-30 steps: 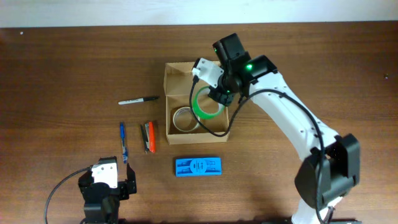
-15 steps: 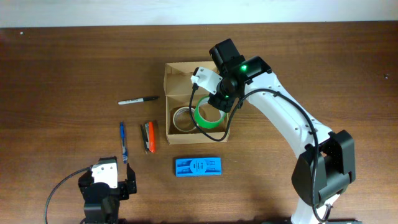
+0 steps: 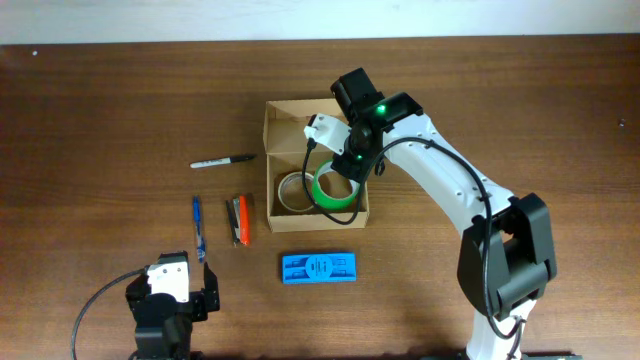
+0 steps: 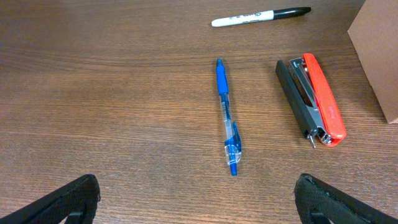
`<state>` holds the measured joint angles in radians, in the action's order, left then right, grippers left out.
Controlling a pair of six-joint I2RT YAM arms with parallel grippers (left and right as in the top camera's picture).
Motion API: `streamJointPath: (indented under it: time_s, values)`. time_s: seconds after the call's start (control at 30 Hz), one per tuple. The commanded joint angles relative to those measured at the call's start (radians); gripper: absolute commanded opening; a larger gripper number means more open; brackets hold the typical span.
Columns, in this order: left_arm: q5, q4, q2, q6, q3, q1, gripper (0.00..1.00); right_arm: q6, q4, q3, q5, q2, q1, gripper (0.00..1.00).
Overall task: Pack container
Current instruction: 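Lift the green tape roll into the box and release it, then reach right gripper to the blue plastic case and grasp it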
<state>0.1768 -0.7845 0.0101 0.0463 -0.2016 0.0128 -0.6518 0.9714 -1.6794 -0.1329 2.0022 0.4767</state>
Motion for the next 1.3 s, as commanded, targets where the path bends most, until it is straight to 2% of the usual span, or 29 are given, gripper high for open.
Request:
streamJointPath:
  time_s: [0.0, 0.4, 0.43, 0.53, 0.67, 0.8, 0.83, 0.9, 0.93, 0.97, 1.1, 1.27]
  values:
    - [0.011, -0.001, -0.005, 0.019, 0.008, 0.002, 1.00, 0.000, -0.003, -0.021, -0.014, 0.004, 0.008, 0.04]
    - [0.011, -0.001, -0.005, 0.019, 0.008, 0.002, 1.00, 0.000, -0.004, -0.021, -0.014, 0.053, 0.008, 0.05]
    - [0.011, -0.001, -0.005, 0.019, 0.008, 0.002, 1.00, 0.001, -0.004, -0.021, -0.014, 0.053, 0.008, 0.11]
    - [0.011, -0.001, -0.005, 0.019, 0.008, 0.002, 1.00, 0.000, -0.004, -0.021, -0.013, 0.053, 0.008, 0.20]
    - [0.011, -0.001, -0.005, 0.019, 0.008, 0.002, 1.00, 0.001, -0.008, -0.021, -0.013, 0.053, 0.008, 0.24]
    - [0.011, -0.001, -0.005, 0.019, 0.008, 0.002, 0.99, 0.002, -0.018, -0.021, -0.014, 0.052, 0.009, 0.43]
    - [0.011, -0.001, -0.005, 0.019, 0.008, 0.002, 1.00, 0.009, -0.018, -0.033, -0.014, 0.050, 0.009, 0.55]
    - [0.011, -0.001, -0.005, 0.019, 0.008, 0.002, 1.00, 0.051, -0.017, -0.079, -0.015, 0.042, 0.009, 0.68]
    - [0.011, -0.001, -0.005, 0.019, 0.008, 0.002, 0.99, 0.062, -0.012, -0.144, -0.022, 0.018, 0.009, 0.79]
    - [0.011, -0.001, -0.005, 0.019, 0.008, 0.002, 1.00, 0.062, -0.004, -0.175, -0.028, 0.006, 0.009, 0.82]
    - [0.011, -0.001, -0.005, 0.019, 0.008, 0.002, 1.00, 0.066, 0.095, -0.333, -0.101, -0.048, 0.008, 0.91]
    - [0.011, -0.001, -0.005, 0.019, 0.008, 0.002, 1.00, 0.084, 0.216, -0.367, -0.148, -0.102, 0.008, 0.91]
